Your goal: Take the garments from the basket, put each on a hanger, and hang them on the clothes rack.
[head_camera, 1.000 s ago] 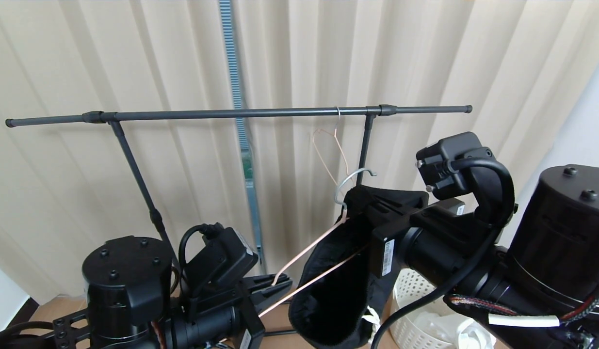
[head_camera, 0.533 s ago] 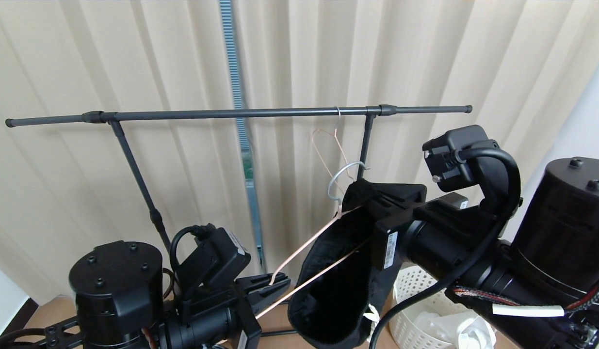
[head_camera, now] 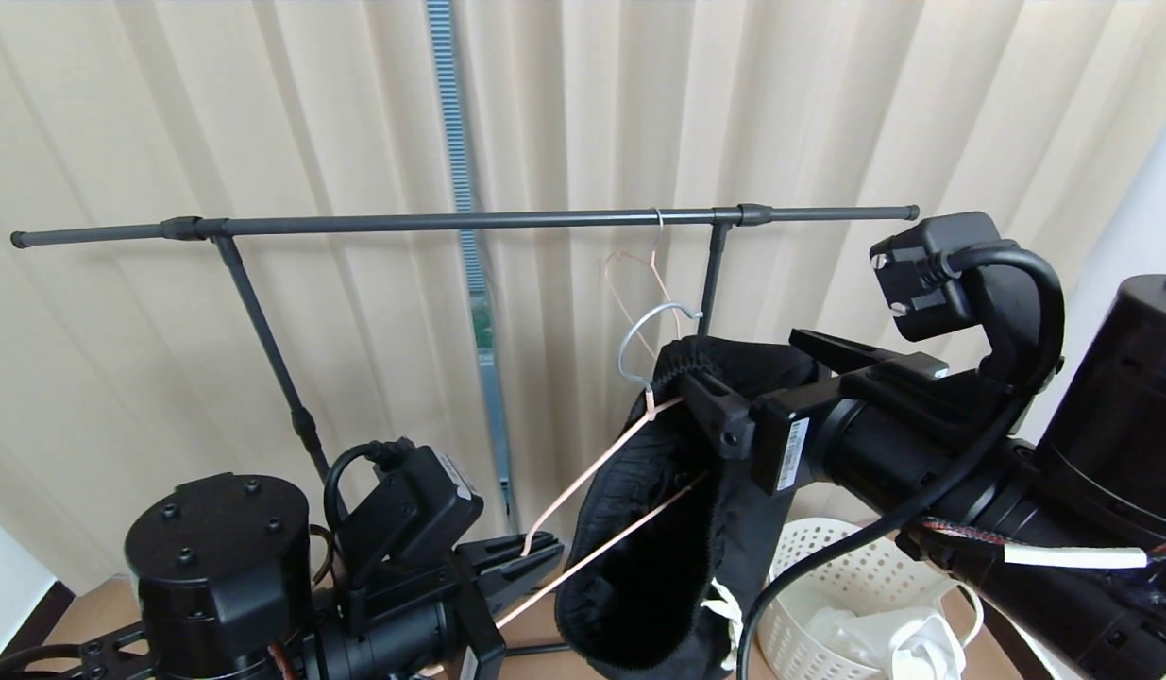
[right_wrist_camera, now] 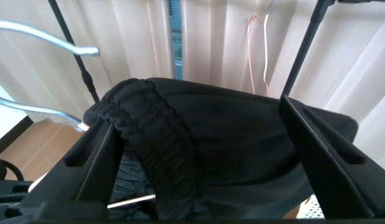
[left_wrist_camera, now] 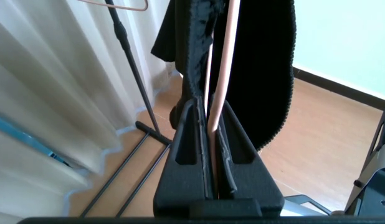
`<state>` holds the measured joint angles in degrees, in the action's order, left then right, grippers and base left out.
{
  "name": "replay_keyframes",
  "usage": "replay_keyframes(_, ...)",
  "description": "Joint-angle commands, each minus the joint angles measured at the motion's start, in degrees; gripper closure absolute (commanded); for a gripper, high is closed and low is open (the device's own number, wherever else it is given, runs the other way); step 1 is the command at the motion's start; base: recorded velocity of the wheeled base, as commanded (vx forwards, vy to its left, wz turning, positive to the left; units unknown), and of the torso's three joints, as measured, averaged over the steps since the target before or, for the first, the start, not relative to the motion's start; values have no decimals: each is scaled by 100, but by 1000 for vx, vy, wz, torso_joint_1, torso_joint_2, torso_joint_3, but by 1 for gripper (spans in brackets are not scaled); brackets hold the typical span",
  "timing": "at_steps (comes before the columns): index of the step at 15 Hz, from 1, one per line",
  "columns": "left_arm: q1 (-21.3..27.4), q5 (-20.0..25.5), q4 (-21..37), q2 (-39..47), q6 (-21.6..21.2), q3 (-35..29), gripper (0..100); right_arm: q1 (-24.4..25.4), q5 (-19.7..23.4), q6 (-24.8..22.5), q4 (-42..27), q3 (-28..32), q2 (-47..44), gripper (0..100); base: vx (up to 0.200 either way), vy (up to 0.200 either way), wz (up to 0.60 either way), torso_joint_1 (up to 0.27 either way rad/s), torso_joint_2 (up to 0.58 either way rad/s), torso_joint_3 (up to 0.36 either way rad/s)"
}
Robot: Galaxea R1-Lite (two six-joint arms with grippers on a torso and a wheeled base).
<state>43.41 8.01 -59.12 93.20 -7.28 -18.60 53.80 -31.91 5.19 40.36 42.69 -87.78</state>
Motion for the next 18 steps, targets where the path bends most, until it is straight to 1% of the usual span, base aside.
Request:
replay_keyframes(1,-8,-1,-55,-3,-2,6,100,-10,1,-10,7,2,33,0,0,0,0,0,0,0)
replay_keyframes(5,-78,-168,-82,-12,7,-21,100,-10,1,-10,-11,-42,42,0,0,0,0,0,0,0)
replay_keyframes(8,-175,-168,-337,5,33,-21,100,-1,10,-10,-28,-59,25,0,0,0,0,0,0,0)
replay_keyframes(12,-201,-168,-363,-12,95,-47,100,8,27,-18,-55,-138,16,0,0,0,0,0,0,0)
replay_keyframes(14,-201,-159,-495,-12,104,23,100,17,36,-45,-55,-200,51,0,0,0,0,0,0,0)
replay_keyframes(15,-210,-133,-574,-21,95,182,100,-1,54,-133,-64,-261,183,0,0,0,0,0,0,0)
replay_keyframes(16,-237,-124,-706,-21,86,340,100,-1,133,-273,-99,-402,367,0,0,0,0,0,0,0)
replay_keyframes(17,-245,-115,-758,-21,86,393,100,-1,194,-317,-116,-463,438,0,0,0,0,0,0,0)
replay_keyframes(18,-368,-27,-1128,-12,33,744,100,-80,906,-554,-283,-789,833,0,0,0,0,0,0,0)
